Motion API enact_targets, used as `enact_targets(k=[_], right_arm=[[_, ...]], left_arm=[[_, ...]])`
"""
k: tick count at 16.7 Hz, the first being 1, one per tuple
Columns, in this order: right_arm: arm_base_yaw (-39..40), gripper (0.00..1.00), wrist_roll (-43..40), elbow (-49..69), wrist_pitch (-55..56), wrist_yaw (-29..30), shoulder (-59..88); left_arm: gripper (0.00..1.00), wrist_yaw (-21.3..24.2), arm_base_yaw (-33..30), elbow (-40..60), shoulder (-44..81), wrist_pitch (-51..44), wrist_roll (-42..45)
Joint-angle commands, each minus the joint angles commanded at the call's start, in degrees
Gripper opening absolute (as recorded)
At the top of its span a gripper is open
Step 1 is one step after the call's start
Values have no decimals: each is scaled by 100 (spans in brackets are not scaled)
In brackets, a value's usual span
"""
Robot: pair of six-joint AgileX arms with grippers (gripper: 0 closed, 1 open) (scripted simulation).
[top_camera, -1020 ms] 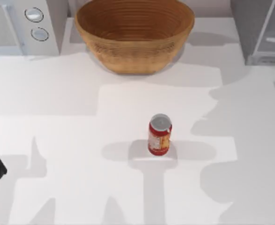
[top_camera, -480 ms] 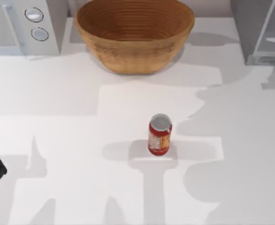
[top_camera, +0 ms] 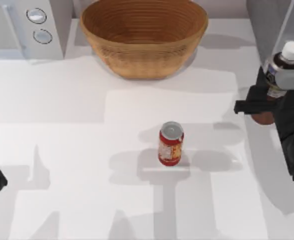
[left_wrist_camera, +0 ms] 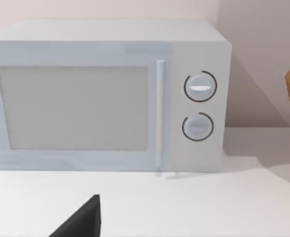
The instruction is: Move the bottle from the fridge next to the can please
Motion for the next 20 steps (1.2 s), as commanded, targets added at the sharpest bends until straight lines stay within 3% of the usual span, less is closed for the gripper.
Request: enact_targets(k=[3,5,17,20], right_arm=[[963,0,0,-501,377,963,-83],[1301,0,-1,-717,507,1300,-156],[1394,0,-1,-781,539,1393,-184],[1394,23,-1,-781,539,1393,-184]], left_arm=[[100,0,0,0,0,0,0],[100,0,0,0,0,0,0],[100,0,0,0,0,0,0],[100,0,0,0,0,0,0]])
